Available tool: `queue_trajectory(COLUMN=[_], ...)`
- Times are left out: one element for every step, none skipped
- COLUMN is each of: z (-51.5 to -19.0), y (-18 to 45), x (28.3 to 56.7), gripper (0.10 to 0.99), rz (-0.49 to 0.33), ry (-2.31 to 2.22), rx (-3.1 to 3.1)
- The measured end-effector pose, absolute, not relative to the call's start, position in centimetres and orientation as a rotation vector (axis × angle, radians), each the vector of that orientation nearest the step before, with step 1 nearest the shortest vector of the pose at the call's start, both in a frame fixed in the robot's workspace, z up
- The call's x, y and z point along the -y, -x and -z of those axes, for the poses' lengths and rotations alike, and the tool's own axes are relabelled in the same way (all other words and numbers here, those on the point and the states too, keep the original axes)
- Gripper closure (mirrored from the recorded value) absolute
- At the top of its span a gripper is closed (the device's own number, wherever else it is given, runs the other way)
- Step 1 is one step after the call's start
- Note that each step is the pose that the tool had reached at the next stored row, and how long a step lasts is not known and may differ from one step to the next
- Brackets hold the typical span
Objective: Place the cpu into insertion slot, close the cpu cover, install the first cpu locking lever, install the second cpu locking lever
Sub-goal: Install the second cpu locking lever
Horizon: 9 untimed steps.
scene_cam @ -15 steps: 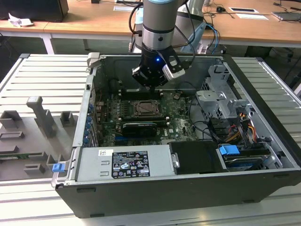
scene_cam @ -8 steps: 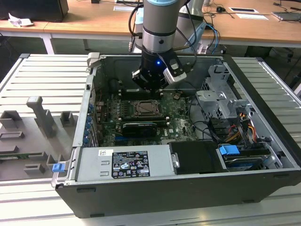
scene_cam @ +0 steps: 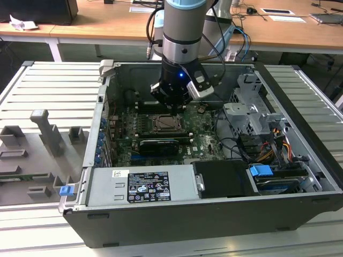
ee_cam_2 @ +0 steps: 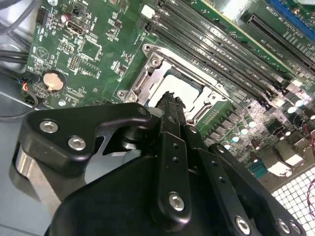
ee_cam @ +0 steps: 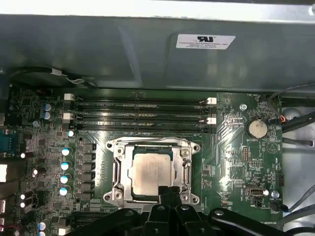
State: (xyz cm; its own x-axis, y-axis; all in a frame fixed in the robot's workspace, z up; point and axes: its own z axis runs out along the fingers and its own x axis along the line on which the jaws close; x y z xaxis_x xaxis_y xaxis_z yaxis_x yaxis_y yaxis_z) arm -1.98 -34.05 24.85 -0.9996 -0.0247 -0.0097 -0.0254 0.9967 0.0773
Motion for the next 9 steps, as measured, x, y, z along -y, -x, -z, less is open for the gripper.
queue_trajectory(z=[-24.85,-24.85,-24.86,-24.85,-24.85,-24.84,-24.97,-25.18,-25.28], y=[1.97,1.97,1.97,1.97,1.97,1.98,1.98,1.97,1.97], x=[34.07,34.08,34.14,34.18,34.23,34.29,34.32,34.32,34.33], gripper=[0.98,0.98,0.98,0.98,0.98,0.98,0.98,0.98,0.98], rz=[-0.121,-0.121,-0.121,-0.121,-0.121,-0.121,-0.121,-0.121,-0.121], ry=[0.039,0.039,0.04,0.04,0.04,0.039,0.039,0.039,0.039], rx=[-3.13,-3.13,-3.131,-3.13,-3.13,-3.13,-3.131,-3.13,-3.13])
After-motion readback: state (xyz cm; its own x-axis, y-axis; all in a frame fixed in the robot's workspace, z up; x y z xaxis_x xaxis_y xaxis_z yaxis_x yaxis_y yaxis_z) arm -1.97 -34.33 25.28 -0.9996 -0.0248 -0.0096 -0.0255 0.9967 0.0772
